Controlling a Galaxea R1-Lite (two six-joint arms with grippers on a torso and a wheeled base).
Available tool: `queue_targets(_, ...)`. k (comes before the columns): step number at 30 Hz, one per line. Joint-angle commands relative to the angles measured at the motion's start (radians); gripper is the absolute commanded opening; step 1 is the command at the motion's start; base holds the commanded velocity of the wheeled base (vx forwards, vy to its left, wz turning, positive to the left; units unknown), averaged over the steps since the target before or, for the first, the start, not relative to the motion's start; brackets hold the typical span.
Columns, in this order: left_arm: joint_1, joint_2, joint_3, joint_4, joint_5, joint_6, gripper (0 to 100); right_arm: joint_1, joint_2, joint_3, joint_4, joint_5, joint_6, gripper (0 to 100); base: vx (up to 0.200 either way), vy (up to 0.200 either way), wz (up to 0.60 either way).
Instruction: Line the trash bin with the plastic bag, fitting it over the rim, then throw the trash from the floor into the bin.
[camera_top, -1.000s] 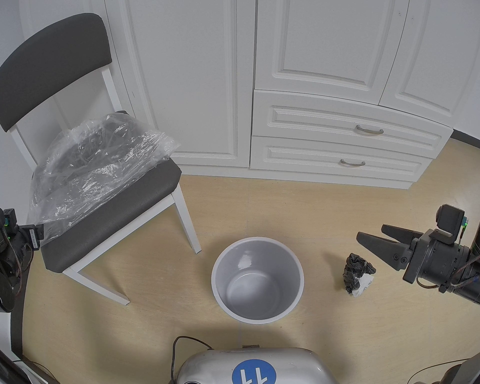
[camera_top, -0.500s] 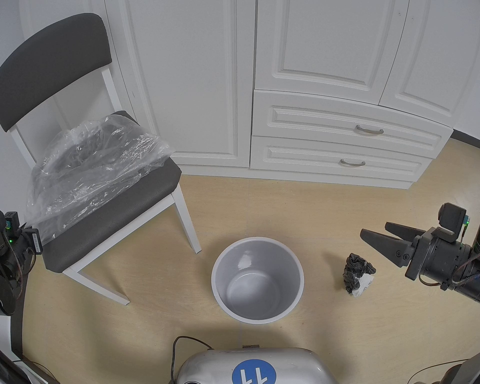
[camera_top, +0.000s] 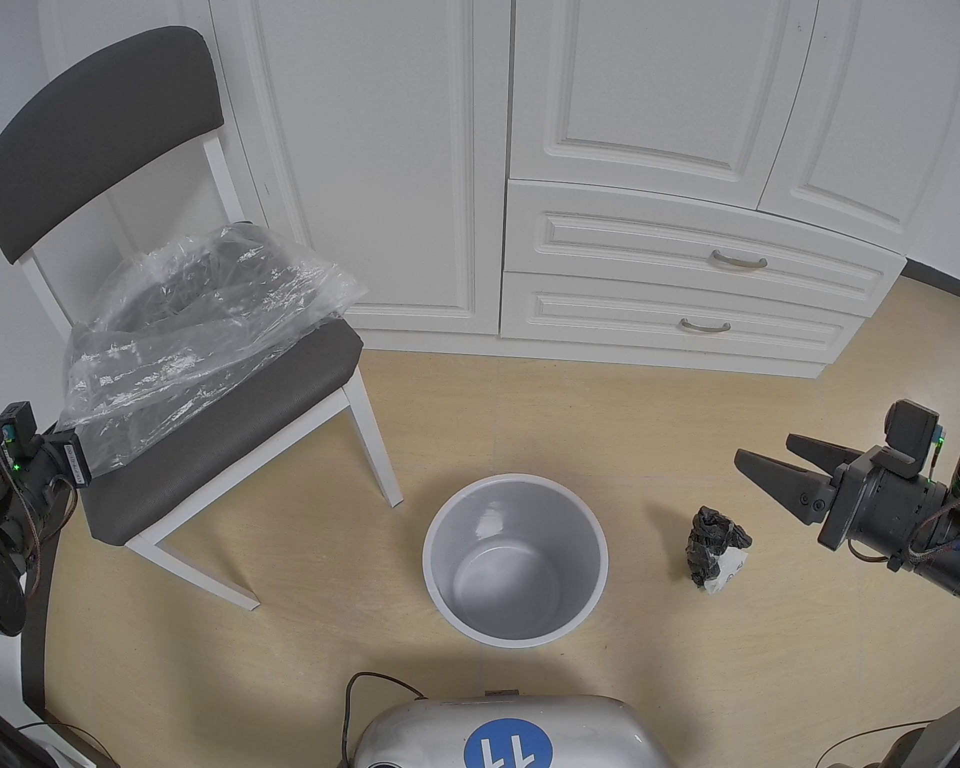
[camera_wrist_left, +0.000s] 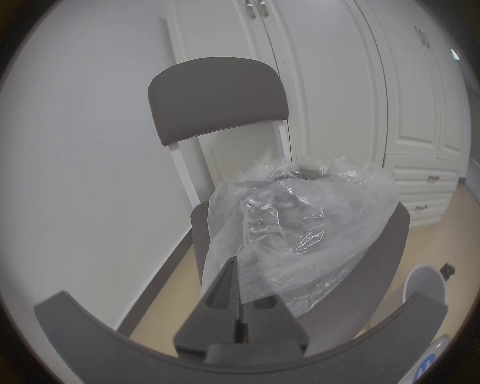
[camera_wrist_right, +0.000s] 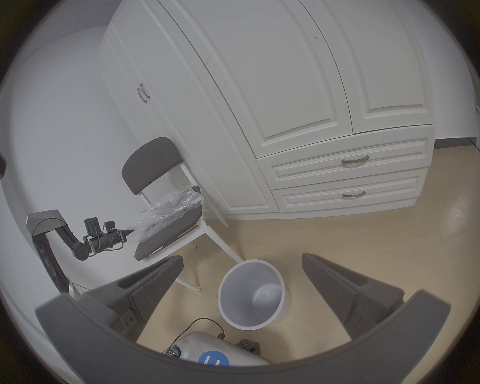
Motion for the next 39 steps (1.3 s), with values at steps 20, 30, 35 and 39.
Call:
queue_targets(20,-0.132,-0.081,-0.077,0.005,-0.027,-0.035,0,0.011,0.058,0.046,-0.028,-0.001,-0.117,100,0.000,0.000,0.00)
queue_targets(30,-0.338,-0.158,-0.064,0.014,0.001,-0.038,0,0.086,0.115,0.004,-0.040,0.002,-0.081,100,0.000,0.000,0.00)
queue_targets(35,-0.381,-0.186,-0.067,0.052,-0.001,-0.041,0,0.126,0.156,0.005,-0.040,-0.001,-0.018,100,0.000,0.000,0.00)
queue_targets(39,-0.396,-0.198,-0.058,0.052,0.001,-0.044,0,0.151,0.132,0.027,-0.029,0.001,-0.019,100,0.000,0.000,0.00)
